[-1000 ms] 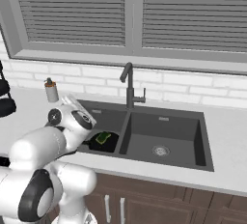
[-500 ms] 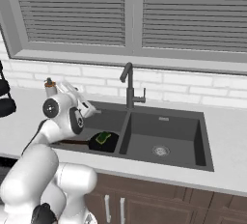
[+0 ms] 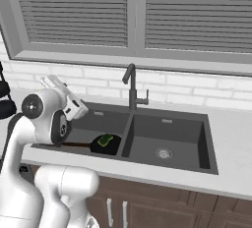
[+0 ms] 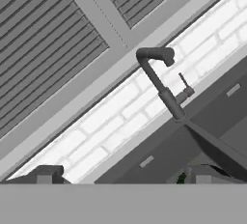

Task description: Pick the pan and sponge and place them into the sink. Then turn on the water.

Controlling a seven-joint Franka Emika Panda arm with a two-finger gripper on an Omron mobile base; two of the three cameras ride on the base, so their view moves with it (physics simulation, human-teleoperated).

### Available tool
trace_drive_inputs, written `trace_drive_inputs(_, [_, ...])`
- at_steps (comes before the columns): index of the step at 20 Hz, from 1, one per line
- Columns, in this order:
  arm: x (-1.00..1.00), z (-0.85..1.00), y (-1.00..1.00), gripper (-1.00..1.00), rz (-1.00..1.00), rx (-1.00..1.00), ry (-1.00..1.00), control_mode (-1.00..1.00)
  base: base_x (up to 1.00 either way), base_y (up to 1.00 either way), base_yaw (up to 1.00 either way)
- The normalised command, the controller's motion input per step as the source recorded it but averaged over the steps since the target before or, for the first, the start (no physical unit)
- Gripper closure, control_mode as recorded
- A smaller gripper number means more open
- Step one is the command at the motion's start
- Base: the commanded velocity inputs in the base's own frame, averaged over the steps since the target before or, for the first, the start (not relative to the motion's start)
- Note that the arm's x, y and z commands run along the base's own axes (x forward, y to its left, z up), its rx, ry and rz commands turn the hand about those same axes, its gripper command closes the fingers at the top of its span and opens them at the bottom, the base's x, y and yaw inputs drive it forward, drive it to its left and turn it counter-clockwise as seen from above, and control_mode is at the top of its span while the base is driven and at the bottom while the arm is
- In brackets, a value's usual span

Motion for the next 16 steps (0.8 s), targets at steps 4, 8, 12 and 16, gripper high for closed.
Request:
trace_drive_inputs(4, [-0.89, 0.24, -0.46, -1.0, 0.0, 0.23, -0.03, -1.0, 0.0, 0.0, 0.0])
trace_drive_inputs(8, [-0.86, 0.24, -0.56, -1.0, 0.0, 0.28, -0.06, -1.0, 0.0, 0.0, 0.0])
trace_drive_inputs(12, [-0.81, 0.24, -0.64, -1.0, 0.0, 0.31, 0.0, -1.0, 0.0, 0.0, 0.0])
trace_drive_inputs(16, [-0.91, 0.15, -0.61, -1.0, 0.0, 0.29, 0.0, -1.0, 0.0, 0.0, 0.0])
